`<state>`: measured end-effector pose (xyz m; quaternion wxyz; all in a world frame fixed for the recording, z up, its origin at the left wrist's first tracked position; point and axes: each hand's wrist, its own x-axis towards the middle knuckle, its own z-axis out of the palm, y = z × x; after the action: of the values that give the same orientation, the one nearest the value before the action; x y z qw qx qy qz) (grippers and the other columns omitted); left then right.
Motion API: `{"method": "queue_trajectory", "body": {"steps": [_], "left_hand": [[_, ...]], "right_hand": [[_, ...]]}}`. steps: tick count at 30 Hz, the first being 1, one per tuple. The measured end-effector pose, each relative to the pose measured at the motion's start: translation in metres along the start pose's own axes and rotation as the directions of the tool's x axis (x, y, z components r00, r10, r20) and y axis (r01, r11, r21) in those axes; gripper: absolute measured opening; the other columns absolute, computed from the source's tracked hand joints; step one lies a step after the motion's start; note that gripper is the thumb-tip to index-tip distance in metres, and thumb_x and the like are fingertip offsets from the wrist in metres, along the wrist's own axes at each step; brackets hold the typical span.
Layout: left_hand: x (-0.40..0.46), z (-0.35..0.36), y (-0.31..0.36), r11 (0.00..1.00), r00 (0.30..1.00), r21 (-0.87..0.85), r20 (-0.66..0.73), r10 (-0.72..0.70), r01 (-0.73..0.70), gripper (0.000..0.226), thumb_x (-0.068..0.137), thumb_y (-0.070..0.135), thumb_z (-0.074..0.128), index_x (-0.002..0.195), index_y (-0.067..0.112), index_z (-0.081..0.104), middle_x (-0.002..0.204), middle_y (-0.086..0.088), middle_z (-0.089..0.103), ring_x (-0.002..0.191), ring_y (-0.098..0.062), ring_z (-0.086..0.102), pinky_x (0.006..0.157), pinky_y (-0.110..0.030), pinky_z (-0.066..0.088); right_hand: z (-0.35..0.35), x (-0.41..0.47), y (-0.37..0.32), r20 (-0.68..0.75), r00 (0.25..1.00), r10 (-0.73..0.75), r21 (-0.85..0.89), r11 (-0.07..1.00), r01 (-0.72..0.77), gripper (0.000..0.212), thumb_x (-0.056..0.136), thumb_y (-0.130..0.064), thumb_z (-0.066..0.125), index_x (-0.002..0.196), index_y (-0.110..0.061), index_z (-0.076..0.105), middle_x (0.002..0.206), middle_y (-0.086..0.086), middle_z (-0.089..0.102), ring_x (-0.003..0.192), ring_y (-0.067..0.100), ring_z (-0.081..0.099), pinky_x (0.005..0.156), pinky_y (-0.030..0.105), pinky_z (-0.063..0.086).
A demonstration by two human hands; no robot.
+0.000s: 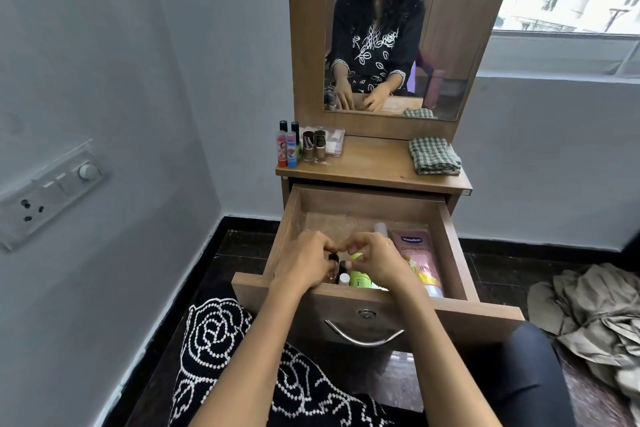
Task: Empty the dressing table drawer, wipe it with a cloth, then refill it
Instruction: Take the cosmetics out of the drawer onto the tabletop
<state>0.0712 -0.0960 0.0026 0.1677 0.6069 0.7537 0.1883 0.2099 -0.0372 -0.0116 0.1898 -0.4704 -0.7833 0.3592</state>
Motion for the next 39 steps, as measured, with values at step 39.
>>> {"method": "queue_trajectory", "body": {"steps": [39], "left_hand": [[0.054,-0.053,0.013,0.996,0.783,-0.013,-0.619,0.057,-0.083,0.026,0.091,0.028,0.056,0.109,0.013,0.068,0.096,-0.002,0.07,0.095,-0.016,0.049,0.072,-0.027,0.046]], "right_hand": [[-0.015,0.065,-0.058,-0.441,0.889,-0.123,0.266,0.928,0.261,0.014,0.094,-0.004,0.052,0.102,-0.012,0.062,0.098,0.0,0.063,0.081,0.006,0.058,0.071,0.007,0.046]]}}
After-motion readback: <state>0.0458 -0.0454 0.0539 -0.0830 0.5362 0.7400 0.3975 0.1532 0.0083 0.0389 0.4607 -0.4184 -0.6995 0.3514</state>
